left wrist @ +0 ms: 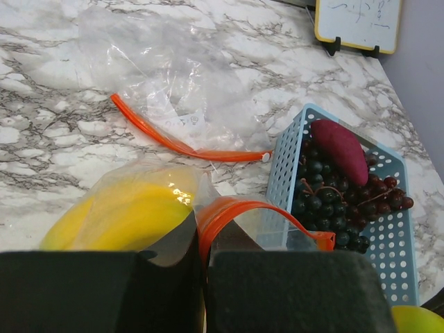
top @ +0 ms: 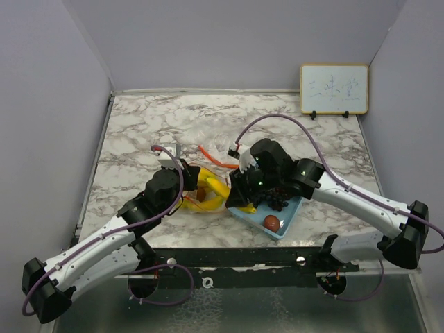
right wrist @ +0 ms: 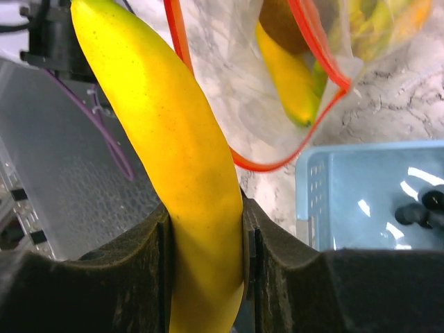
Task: Place the food in the zip-top bag and seal the zipper
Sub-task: Pick up the fake fruit from the bin.
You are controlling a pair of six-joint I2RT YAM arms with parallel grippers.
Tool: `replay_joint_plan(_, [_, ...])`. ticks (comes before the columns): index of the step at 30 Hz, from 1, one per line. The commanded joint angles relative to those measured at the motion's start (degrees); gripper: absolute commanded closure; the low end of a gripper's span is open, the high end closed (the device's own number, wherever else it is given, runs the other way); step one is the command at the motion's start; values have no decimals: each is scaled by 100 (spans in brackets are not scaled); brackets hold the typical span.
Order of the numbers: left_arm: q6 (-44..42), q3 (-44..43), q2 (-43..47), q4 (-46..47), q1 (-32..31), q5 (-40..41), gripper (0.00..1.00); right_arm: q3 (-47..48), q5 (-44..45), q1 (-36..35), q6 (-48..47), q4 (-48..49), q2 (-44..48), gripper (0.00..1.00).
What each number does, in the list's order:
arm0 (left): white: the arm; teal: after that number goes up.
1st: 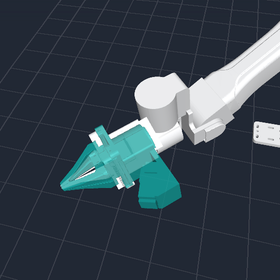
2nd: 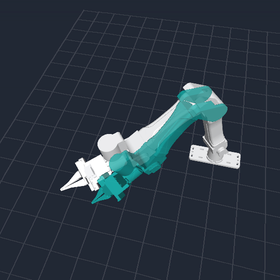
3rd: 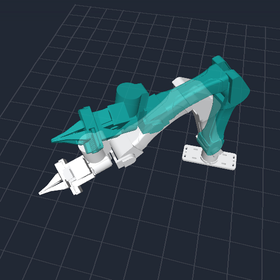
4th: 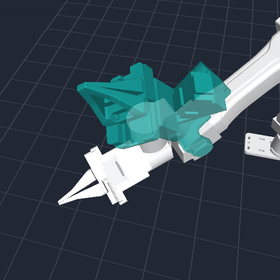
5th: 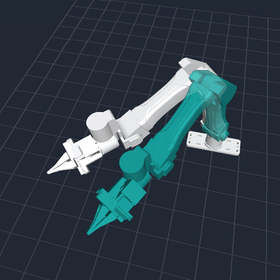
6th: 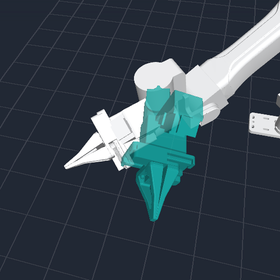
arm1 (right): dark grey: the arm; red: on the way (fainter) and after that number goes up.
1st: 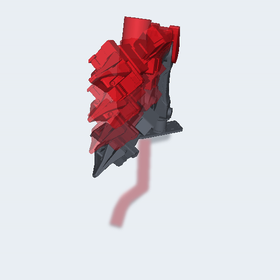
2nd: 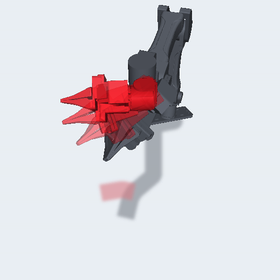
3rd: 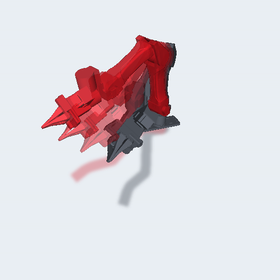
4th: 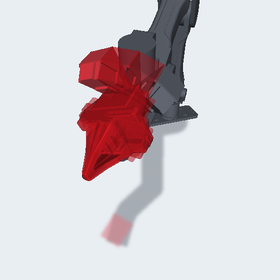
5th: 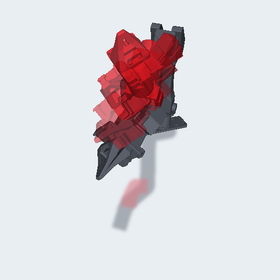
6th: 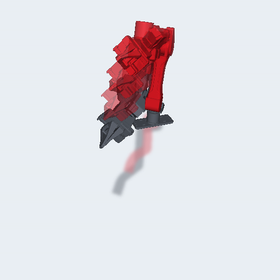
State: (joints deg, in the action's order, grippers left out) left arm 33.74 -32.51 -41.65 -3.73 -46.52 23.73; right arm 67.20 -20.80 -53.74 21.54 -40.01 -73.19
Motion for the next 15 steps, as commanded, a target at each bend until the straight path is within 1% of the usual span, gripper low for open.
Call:
replay_joint_plan(1, [-31,-208,-103,402,-1,23,100,-94,12,-23,560,1024,-102,99])
replay_joint_plan(3, [-7,-167,-101,468,-7,26,100,-211,140,-23,824,1425,-118,99])
replay_joint_plan(5, [-6,-151,-102,490,-4,26,100,-290,346,-23,1045,1554,-213,99])
replay_joint_plan(8, [-20,-160,-80,491,2,33,100,-305,518,-22,1144,1440,-512,99])
replay_joint_plan(12, [-42,-62,-53,649,2,53,100,-320,602,-132,1246,1560,-815,99])
replay_joint_plan(15, [-46,-36,-41,697,2,71,100,-172,931,-194,1186,1245,-1117,99])
